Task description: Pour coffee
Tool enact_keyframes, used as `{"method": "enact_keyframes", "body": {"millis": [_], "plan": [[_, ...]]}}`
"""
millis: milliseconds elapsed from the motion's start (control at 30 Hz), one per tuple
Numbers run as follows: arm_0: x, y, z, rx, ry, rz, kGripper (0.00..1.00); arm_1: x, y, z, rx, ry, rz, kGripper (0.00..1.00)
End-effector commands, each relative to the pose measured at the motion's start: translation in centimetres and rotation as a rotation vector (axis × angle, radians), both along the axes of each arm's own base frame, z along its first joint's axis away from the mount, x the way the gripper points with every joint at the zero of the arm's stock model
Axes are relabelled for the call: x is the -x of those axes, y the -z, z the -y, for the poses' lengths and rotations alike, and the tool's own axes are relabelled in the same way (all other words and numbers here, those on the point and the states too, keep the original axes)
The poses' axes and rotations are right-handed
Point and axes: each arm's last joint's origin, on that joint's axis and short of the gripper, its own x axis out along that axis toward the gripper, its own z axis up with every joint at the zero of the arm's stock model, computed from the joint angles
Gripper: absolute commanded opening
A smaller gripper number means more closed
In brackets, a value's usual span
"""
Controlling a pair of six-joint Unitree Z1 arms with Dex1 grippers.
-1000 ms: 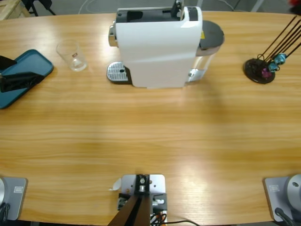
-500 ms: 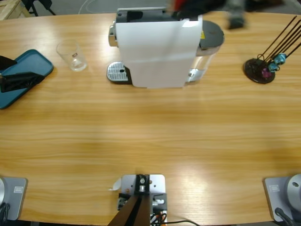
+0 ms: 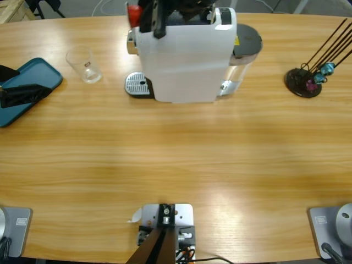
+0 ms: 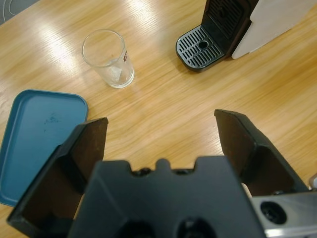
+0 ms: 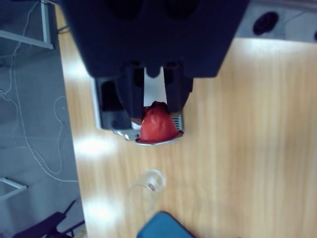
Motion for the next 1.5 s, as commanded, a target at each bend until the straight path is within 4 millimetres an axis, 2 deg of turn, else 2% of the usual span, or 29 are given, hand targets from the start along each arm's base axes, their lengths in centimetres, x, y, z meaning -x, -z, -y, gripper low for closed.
{"method": "enact_keyframes", "body": {"millis": [33,300,1500], "plan": [[0.1,1.1,0.0,-0.016,-0.007,-0.024,0.931,-2.5,1.8,-0.8,0.049,0.039,0.002,0.000],[0.0,1.1,0.0,-0.018,-0.007,-0.026,0.931,-3.3,2.9,-1.5,0.073,0.049,-0.008,0.000],[0.0,1.1,0.1,-0.014,-0.006,-0.023,0.931,-5.7,4.6,-1.2,0.130,0.174,0.002,0.000]]}}
